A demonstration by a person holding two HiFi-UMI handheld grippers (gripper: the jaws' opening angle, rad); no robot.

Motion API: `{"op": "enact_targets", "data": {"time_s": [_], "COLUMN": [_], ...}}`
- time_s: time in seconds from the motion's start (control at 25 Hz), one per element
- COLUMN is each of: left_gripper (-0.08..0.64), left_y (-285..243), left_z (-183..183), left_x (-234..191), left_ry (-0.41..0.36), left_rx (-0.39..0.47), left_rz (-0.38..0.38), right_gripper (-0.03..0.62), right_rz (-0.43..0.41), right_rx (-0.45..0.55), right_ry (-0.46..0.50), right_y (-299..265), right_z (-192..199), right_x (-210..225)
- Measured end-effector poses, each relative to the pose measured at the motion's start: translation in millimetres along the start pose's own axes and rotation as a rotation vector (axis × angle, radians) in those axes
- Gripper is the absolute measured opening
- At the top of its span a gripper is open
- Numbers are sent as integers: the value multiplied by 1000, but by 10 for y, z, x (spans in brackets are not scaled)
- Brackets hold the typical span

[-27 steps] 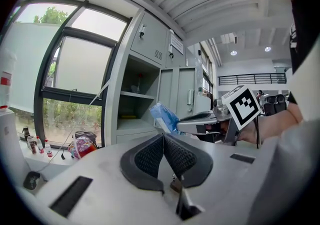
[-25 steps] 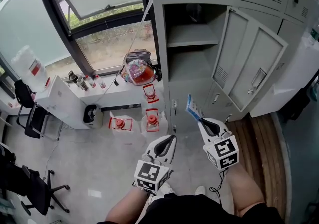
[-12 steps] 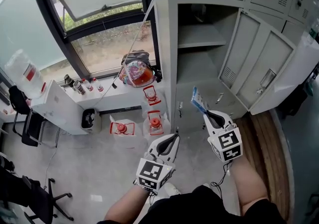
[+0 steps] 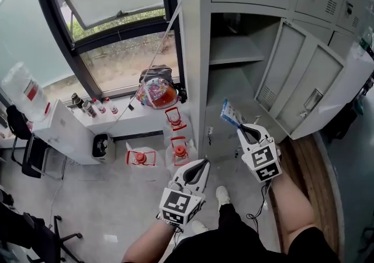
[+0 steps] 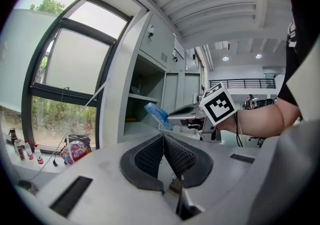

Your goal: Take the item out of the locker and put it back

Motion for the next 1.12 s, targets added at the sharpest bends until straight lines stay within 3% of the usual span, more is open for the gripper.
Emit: {"op": "enact_targets", "data": {"time_s": [0.48, 0.8, 1.12], "left_gripper": [15, 15, 15], "left_y": [-627, -1161, -1532], "left_z": [-49, -118, -65], "left_x": [-191, -332, -364], "left_ry": [-7, -19, -24], "left_rx": [-30, -42, -72], "left_rz": [-19, -32, -36], "right_gripper": [67, 67, 67], "right_rz": [-17, -43, -74], "right_rx": [-73, -136, -178], "right_ry": [150, 197, 229], "right_y": [-777, -1387, -1837], "right_z": [5, 152, 291], "right_x": [662, 1092, 1259]}}
Point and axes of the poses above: the fingertips, and each gripper's own axes: y backward along the fingers, x to its right, z out of its underside, the point moved 5 cm from there along y, backward along the fingers, and after that the axes turned 6 degrees about -z, right-handed, at the moved point
